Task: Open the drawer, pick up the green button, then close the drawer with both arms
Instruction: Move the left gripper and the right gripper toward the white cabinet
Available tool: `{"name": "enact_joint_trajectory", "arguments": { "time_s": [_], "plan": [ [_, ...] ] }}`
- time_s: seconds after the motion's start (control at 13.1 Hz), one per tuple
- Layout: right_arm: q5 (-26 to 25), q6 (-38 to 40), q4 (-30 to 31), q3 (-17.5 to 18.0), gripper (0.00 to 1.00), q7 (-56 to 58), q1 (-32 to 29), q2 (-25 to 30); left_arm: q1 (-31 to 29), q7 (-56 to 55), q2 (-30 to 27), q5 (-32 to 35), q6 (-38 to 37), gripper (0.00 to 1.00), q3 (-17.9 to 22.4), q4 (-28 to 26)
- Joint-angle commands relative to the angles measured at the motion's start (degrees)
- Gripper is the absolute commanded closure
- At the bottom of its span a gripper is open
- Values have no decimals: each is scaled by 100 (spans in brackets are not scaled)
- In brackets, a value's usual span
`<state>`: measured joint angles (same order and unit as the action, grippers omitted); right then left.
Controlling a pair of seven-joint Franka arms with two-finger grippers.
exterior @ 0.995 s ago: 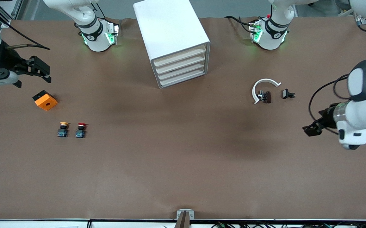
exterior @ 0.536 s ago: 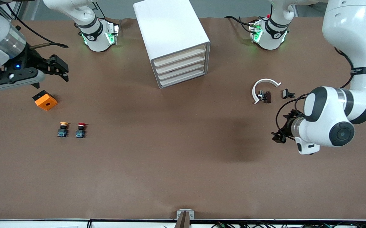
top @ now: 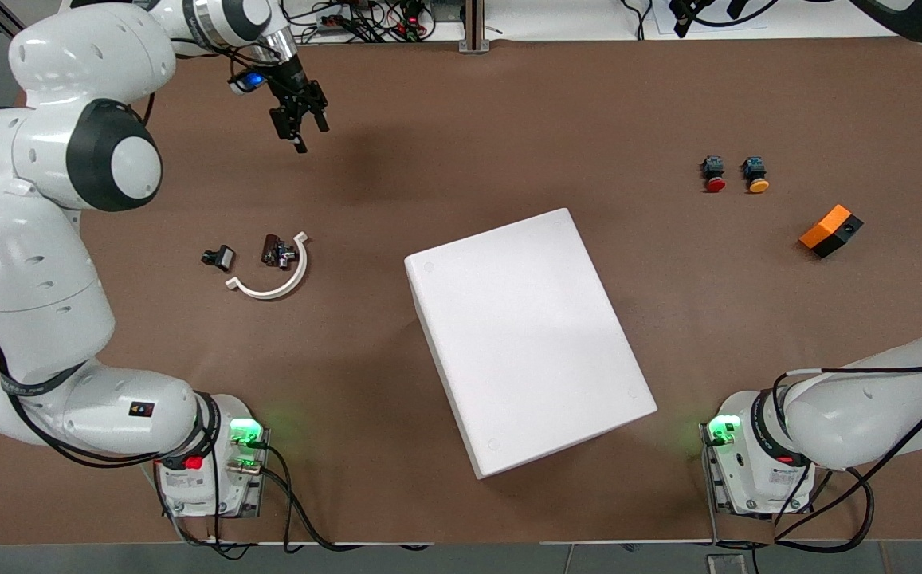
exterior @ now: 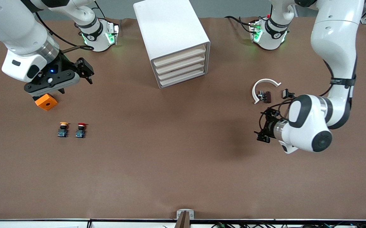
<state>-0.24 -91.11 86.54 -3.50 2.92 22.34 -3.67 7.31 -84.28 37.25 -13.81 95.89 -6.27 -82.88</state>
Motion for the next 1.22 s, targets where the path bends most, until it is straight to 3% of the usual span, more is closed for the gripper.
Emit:
{"name": "enact_joint_trajectory", "arguments": {
  "time_s": [0.0, 0.15, 0.31, 0.61, 0.77, 1.15],
  "plan": [
    [-55, 58, -216, -46, 0, -28, 148, -186, 296, -282, 98, -140, -315, 0, 21, 132],
    [-63, 50, -226, -46, 0, -281, 340, -266, 324, -606, 282, -533, -352, 0, 21, 131],
    [-46, 58, -313, -46, 0, -1253, 464, -363, 647, -1097, 371, -694, -369, 0, 21, 131],
    [-28, 58, -322, -46, 0, -4187, 885, -424, 930, -1923, 388, -807, -448, 0, 12, 131],
    [-2, -133, -322, -37, 0, -4894, 1088, -485, 957, -2214, 389, -1332, -457, 0, 12, 105],
    [-28, -354, -409, -46, 0, -7336, 1755, -766, 1273, -2576, 1012, -2476, -668, 0, 21, 114]
  ]
}}
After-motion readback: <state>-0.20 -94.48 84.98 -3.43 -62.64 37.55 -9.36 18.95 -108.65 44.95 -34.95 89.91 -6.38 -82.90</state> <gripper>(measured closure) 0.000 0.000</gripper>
